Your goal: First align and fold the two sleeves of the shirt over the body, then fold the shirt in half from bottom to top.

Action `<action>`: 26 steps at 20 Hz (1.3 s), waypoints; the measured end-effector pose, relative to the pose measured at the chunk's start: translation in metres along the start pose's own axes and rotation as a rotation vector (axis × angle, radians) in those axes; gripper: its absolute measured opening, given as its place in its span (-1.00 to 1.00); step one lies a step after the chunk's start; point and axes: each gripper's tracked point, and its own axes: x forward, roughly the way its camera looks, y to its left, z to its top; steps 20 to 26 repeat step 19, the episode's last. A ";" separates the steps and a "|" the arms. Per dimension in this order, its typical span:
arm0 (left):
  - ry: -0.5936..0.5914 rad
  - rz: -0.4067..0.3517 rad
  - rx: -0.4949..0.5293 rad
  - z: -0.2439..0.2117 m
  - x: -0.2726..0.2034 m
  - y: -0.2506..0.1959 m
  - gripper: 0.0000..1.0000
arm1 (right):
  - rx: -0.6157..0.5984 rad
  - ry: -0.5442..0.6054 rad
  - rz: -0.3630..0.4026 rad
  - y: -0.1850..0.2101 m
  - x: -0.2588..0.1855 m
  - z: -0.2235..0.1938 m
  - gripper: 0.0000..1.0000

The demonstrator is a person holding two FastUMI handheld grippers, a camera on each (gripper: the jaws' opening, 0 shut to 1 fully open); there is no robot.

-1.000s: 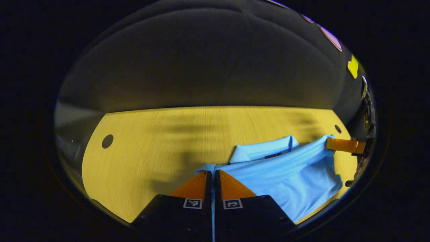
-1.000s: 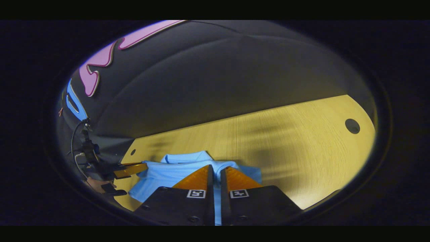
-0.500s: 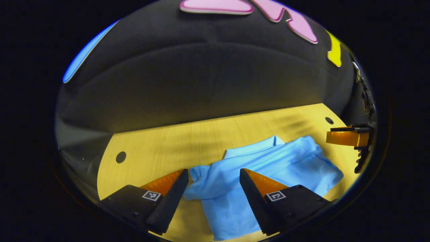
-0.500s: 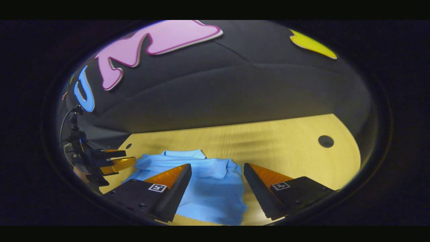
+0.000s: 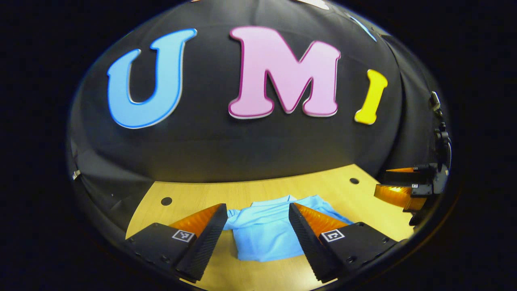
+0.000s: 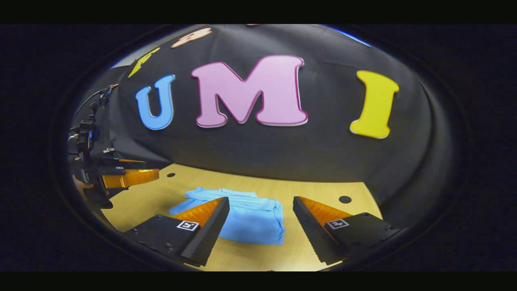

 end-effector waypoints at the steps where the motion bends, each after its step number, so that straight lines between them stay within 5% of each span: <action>1: -0.013 -0.004 -0.002 -0.004 -0.024 -0.003 0.96 | -0.009 -0.036 -0.022 0.007 -0.027 0.013 0.96; 7: -0.064 -0.040 -0.007 -0.037 -0.170 -0.028 0.96 | -0.014 -0.165 -0.095 0.049 -0.172 0.033 0.96; 13: -0.141 -0.060 0.027 -0.053 -0.259 -0.070 0.96 | -0.045 -0.249 -0.163 0.062 -0.275 0.035 0.94; 19: -0.242 -0.088 0.008 -0.026 -0.302 -0.091 0.96 | -0.072 -0.309 -0.187 0.067 -0.321 0.054 0.94; 26: -0.242 -0.088 0.008 -0.026 -0.302 -0.091 0.96 | -0.072 -0.309 -0.187 0.067 -0.321 0.054 0.94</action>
